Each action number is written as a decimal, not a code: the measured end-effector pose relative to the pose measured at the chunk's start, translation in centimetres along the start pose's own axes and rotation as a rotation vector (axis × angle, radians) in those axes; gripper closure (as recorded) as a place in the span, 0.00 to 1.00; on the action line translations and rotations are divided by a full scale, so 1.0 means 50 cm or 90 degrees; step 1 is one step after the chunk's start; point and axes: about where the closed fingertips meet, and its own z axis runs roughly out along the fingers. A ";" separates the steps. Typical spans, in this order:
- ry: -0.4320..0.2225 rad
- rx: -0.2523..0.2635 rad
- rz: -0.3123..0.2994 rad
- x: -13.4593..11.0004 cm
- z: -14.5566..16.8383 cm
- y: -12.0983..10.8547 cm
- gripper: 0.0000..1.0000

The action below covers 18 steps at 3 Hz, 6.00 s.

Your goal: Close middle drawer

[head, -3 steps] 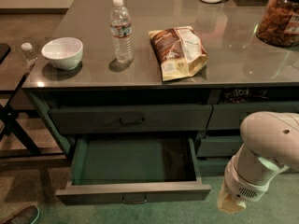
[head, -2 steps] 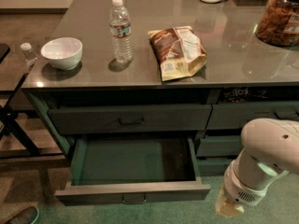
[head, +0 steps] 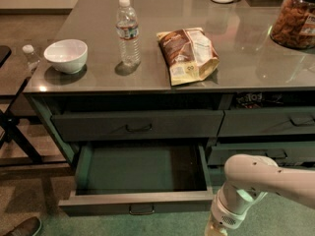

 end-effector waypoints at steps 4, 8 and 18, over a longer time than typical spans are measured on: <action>-0.044 0.031 0.024 -0.082 0.103 -0.135 1.00; -0.052 0.085 0.033 -0.158 0.126 -0.261 1.00; -0.132 0.221 0.120 -0.226 0.054 -0.498 1.00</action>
Offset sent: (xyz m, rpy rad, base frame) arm 0.0083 0.0198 -0.0489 0.0318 0.0076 -0.0643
